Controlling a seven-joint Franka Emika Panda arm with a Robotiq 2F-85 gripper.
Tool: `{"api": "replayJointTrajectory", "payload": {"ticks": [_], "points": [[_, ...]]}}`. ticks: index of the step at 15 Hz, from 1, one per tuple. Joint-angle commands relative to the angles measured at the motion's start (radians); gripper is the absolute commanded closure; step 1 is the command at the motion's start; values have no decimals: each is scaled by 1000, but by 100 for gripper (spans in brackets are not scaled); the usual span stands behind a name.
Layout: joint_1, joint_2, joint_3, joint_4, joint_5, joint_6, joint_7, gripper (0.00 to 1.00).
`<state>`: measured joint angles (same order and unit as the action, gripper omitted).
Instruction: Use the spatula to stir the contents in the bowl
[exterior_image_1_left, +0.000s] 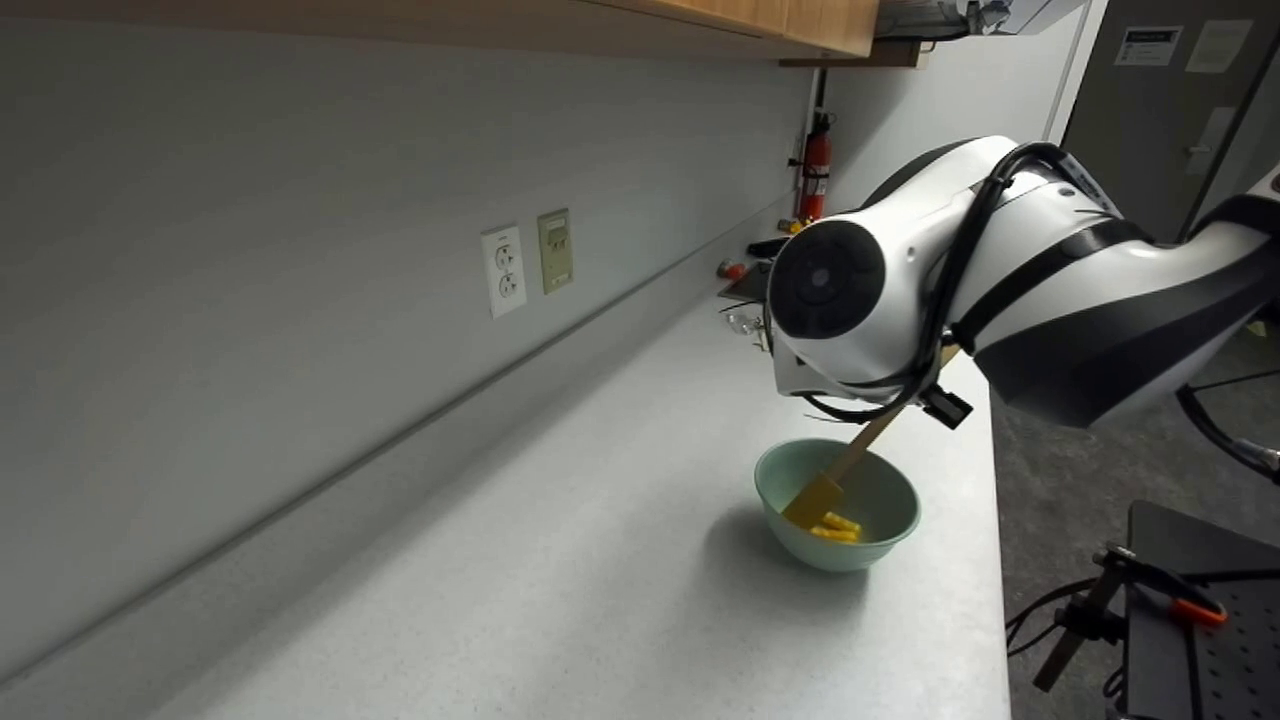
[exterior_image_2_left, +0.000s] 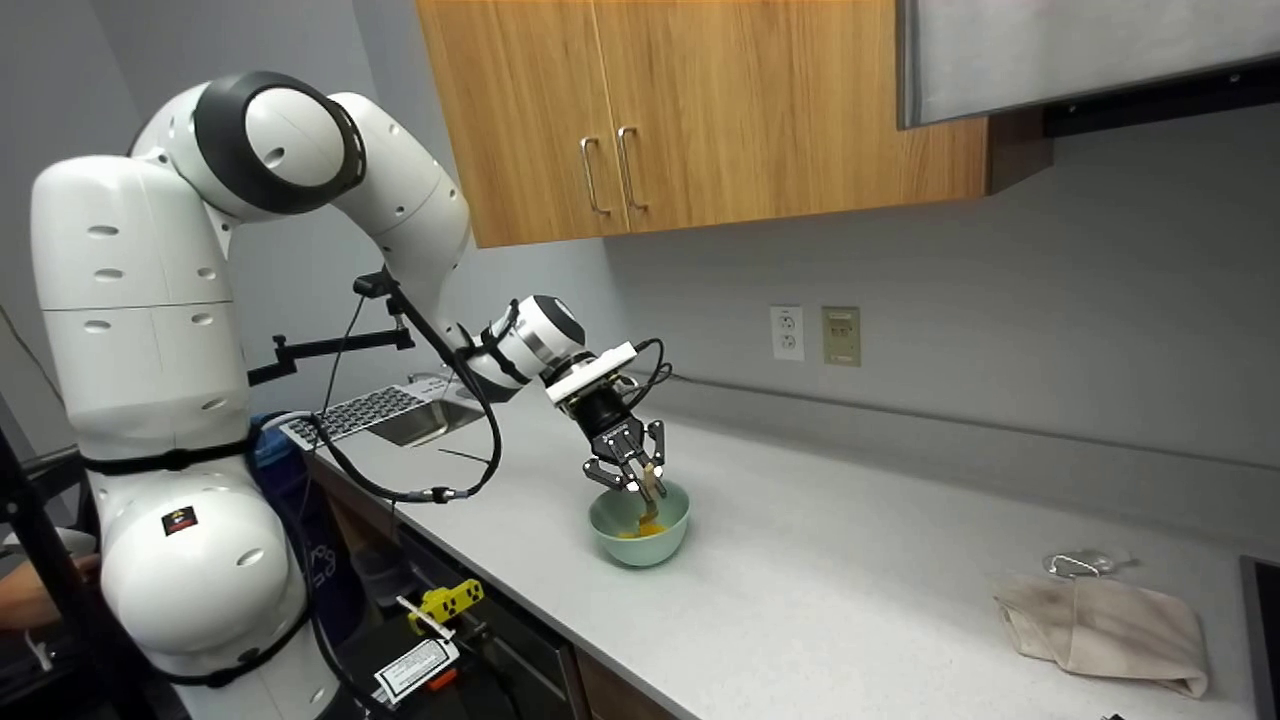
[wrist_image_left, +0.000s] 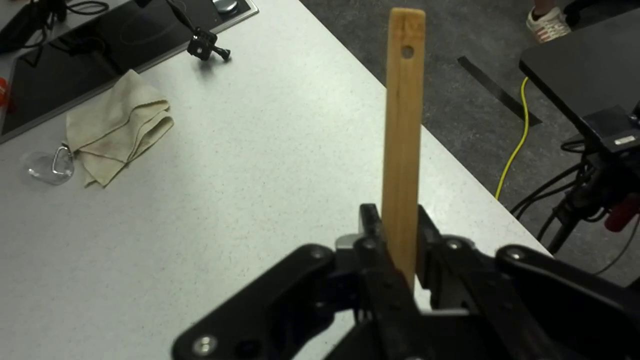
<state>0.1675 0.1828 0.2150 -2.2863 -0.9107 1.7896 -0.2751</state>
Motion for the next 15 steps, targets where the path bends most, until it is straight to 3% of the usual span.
{"api": "replayJointTrajectory", "payload": {"ticks": [1,15], "points": [[9,-3,6,20,42,9,-23,96],[13,36,-7,7,-24,-19,-12,96]]}}
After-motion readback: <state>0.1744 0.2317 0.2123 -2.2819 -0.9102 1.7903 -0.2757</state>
